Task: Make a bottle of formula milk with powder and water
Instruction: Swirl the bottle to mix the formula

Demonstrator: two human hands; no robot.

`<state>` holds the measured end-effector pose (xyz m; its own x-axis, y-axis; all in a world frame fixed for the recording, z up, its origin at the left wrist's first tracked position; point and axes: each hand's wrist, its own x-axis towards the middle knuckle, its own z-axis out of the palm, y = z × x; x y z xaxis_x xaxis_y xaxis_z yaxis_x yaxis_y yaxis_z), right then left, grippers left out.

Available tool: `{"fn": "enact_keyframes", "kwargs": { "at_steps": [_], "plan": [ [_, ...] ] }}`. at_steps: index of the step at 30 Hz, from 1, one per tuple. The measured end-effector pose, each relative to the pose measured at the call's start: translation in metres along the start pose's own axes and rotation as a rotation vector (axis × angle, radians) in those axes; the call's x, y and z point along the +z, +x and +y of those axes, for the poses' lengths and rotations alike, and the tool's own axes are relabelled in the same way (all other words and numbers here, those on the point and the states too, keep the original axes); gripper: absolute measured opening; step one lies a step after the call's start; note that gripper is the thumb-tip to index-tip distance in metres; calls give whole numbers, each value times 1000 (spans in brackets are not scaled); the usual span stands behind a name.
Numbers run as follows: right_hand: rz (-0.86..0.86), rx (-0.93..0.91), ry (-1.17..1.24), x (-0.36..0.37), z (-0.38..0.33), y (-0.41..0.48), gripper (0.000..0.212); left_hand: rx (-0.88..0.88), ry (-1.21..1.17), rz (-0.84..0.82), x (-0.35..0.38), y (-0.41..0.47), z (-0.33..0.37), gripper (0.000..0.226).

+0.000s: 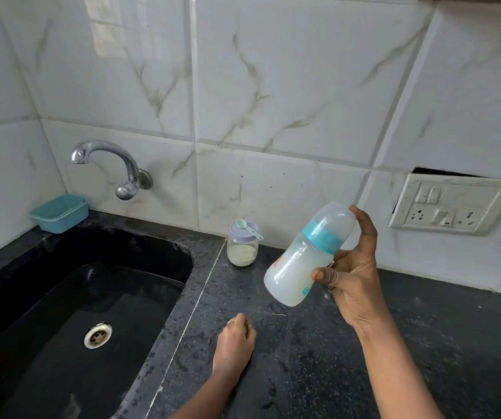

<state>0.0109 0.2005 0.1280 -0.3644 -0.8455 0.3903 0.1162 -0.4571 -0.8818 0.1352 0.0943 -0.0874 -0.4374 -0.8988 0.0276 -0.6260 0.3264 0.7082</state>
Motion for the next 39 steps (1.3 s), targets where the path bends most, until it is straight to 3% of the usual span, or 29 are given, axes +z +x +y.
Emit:
{"fn": "enact_keyframes", "kwargs": {
  "at_steps": [5,9,16,22,33,36,39],
  "plan": [
    [29,54,-62,-8,20,-6,98,-8,-7,4,0,1,0,10],
    [112,157,-99,-22,58,-12,108,-12,6,-3,-2,0,2,11],
    [229,404,-279,-47,126,-15,103,-14,1,1,-2,0,2,10],
    [222,506,-447,-55,158,-11,81,-8,-4,8,-3,0,2,8],
    [122,578,-565,-62,166,-4,75,-9,-24,8,-6,-3,6,8],
    [40,582,-478,-60,153,-3,74,-13,-87,-22,-10,-4,7,10],
    [99,537,-363,-57,134,6,72,64,-57,-14,-20,-2,10,12]
  ]
}}
